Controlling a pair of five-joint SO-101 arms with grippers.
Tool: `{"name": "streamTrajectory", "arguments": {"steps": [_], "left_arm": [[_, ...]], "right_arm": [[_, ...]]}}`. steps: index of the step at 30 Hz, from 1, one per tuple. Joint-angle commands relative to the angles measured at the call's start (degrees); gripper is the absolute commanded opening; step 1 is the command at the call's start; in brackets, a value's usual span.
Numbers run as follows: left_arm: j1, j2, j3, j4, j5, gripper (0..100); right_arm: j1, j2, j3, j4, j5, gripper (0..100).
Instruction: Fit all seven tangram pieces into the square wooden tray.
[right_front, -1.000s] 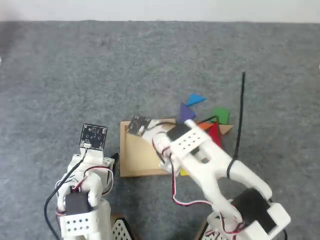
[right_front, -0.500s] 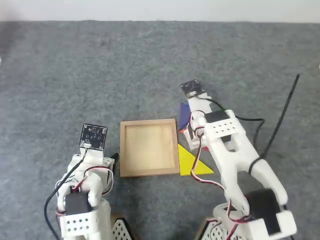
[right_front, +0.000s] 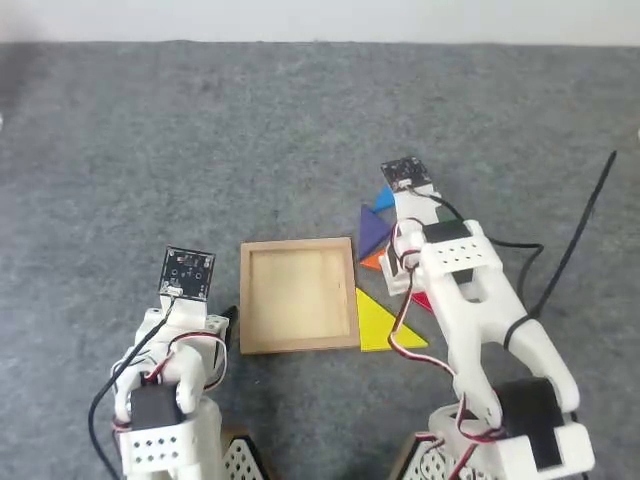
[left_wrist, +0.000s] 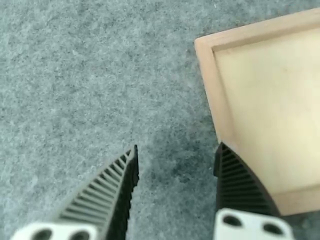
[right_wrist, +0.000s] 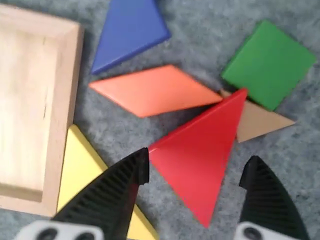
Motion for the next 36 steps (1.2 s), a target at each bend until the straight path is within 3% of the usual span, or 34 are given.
{"name": "streamTrajectory", "arguments": {"steps": [1,16,26,36], "left_arm": [[-0.09,-1.05,-0.22,0.26,-0.35,24],[-0.09,-1.05,-0.22,0.26,-0.35,24],[-0.09,-1.05,-0.22,0.26,-0.35,24],[-0.09,-1.05,-0.22,0.26,-0.35,24]], "right_arm": [[-0.84,-0.31,1.05,-0.92,0.44,35.1],[-1.1,4.18,3.78,-8.75,1.67,36.6],[-1.63,8.66,-0.79,-5.58,1.32,35.9],[-1.63,8.66,-0.79,-6.46,-0.26,11.0]]}}
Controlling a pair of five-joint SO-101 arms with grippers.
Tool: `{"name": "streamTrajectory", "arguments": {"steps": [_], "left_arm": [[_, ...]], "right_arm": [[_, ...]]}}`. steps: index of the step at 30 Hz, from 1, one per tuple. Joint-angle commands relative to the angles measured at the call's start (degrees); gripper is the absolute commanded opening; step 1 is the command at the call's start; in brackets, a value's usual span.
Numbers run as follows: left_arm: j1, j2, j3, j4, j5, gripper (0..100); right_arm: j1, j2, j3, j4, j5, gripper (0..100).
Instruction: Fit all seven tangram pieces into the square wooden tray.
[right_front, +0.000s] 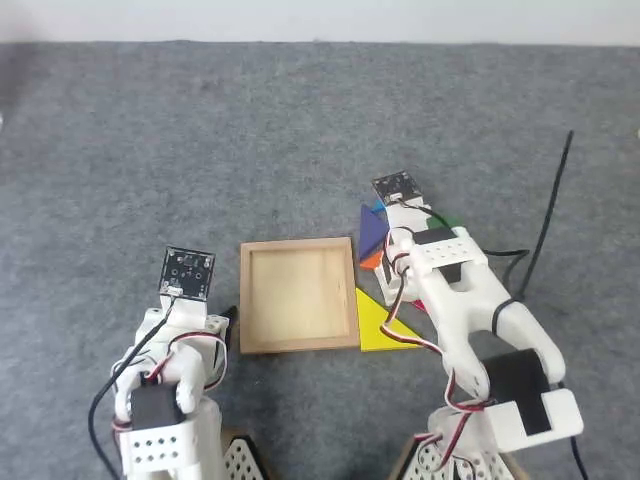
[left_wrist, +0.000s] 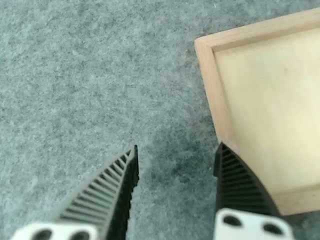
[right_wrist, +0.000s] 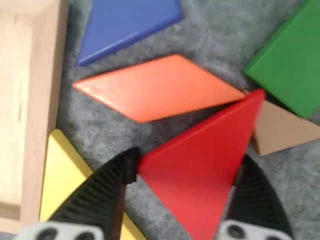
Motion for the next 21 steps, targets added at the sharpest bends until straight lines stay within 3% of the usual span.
{"name": "streamTrajectory", "arguments": {"steps": [1,21], "left_arm": [[-0.09,-1.05,-0.22,0.26,-0.35,24],[-0.09,-1.05,-0.22,0.26,-0.35,24]], "right_arm": [[-0.4,0.04,-2.64,-0.13,-0.79,9.3],[0.84,-0.57,-2.64,3.91,0.53,5.8]]}}
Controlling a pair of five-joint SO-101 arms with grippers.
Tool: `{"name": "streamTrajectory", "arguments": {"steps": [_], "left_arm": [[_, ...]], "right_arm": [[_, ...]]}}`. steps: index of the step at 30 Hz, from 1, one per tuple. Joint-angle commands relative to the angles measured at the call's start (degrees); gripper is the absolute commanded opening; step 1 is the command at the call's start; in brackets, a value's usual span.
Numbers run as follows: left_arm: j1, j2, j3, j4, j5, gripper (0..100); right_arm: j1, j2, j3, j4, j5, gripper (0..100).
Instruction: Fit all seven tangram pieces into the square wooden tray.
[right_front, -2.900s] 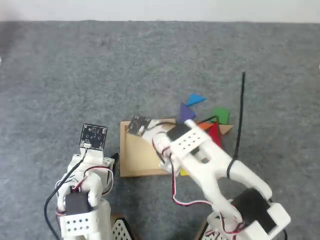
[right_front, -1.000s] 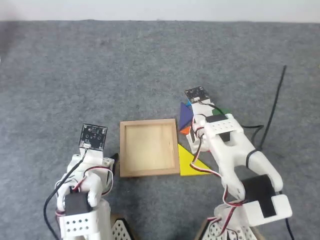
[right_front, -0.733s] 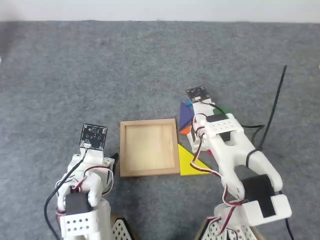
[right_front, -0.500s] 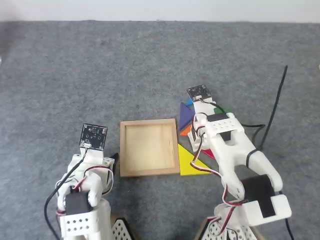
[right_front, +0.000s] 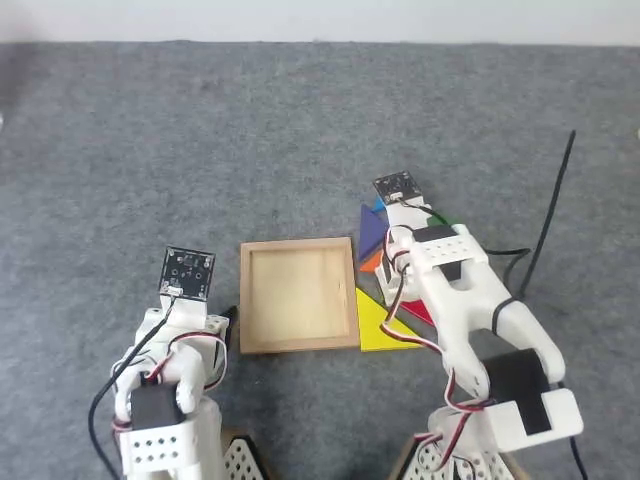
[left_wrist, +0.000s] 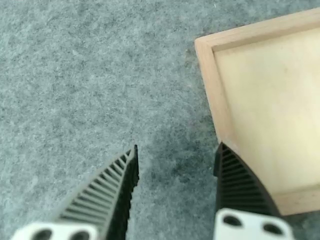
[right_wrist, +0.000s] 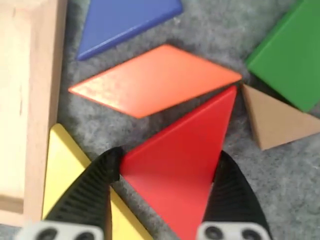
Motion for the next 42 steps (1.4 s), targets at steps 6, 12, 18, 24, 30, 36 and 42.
{"name": "streamTrajectory", "arguments": {"steps": [6,12,18,24,30,36,42], "left_arm": [[-0.09,-1.05,-0.22,0.26,-0.35,24],[-0.09,-1.05,-0.22,0.26,-0.35,24],[-0.09,-1.05,-0.22,0.26,-0.35,24],[0.18,-1.05,-0.22,0.26,-0.18,24],[0.18,-1.05,-0.22,0.26,-0.18,24],[0.18,-1.05,-0.22,0.26,-0.18,24],[-1.05,-0.97,-0.22,0.18,-0.53,24]], "right_arm": [[0.84,-3.91,-3.87,4.88,0.97,5.8],[0.48,-11.38,-7.21,11.12,1.14,5.8],[-2.42,-13.93,-8.62,11.74,3.78,5.8],[-11.65,-13.67,-12.84,12.09,10.55,5.8],[-17.54,-13.67,-17.23,11.56,21.63,5.8],[-23.16,-12.88,-17.67,11.47,32.44,5.8],[-24.57,-6.64,-17.85,6.55,36.84,5.8]]}}
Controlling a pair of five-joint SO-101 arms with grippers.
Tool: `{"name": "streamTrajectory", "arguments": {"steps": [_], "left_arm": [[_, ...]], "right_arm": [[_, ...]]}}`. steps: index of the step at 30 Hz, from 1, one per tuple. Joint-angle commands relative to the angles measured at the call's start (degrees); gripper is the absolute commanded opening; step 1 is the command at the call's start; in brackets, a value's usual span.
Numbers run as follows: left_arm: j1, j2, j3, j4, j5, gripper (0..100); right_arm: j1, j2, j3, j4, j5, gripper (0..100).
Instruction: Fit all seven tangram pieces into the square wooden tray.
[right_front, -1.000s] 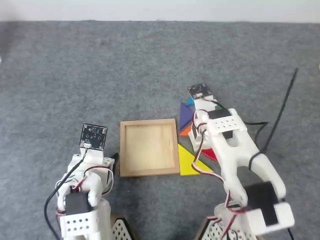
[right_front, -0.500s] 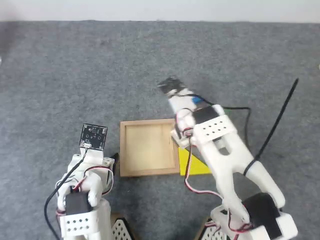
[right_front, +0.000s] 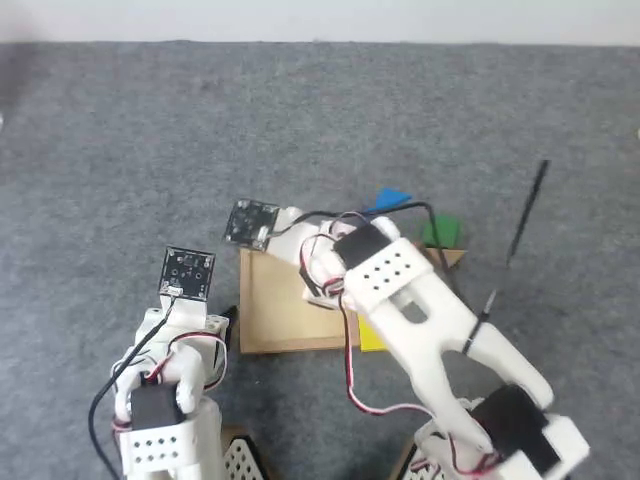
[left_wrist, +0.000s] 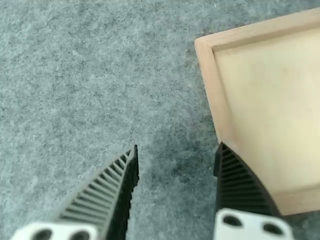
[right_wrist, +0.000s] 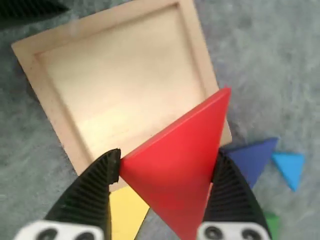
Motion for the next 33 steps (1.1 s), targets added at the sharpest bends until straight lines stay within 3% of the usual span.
{"name": "streamTrajectory", "arguments": {"steps": [1,5,10,14,19,21,28,33], "left_arm": [[-2.64,-0.97,-0.22,0.18,-0.53,24],[-15.03,-1.05,-0.22,-1.05,-1.76,24],[-39.21,-1.05,-0.22,-9.32,-11.43,24],[-50.64,-1.05,-0.22,-15.03,-11.96,24],[-57.85,-1.05,-0.22,-15.47,-12.04,24],[-59.78,-1.05,-0.22,-15.38,-12.04,24],[-60.75,-1.05,-0.22,-15.38,-12.04,24],[-60.75,-0.97,-0.22,-15.3,-11.96,24]], "right_arm": [[-1.63,3.65,-3.43,-4.62,2.73,5.8],[-2.68,7.96,-3.43,-7.87,2.73,5.8],[-3.91,11.03,-3.52,-9.98,2.9,5.8],[-4.26,11.82,-5.45,-10.24,2.9,5.8],[-4.35,11.91,-7.65,-10.07,3.52,5.8],[-5.05,12.0,-7.47,-10.07,7.21,5.8],[-6.2,19.03,-10.46,-8.84,12.4,5.8],[-9.63,20.97,-10.55,-6.73,22.77,5.7]]}}
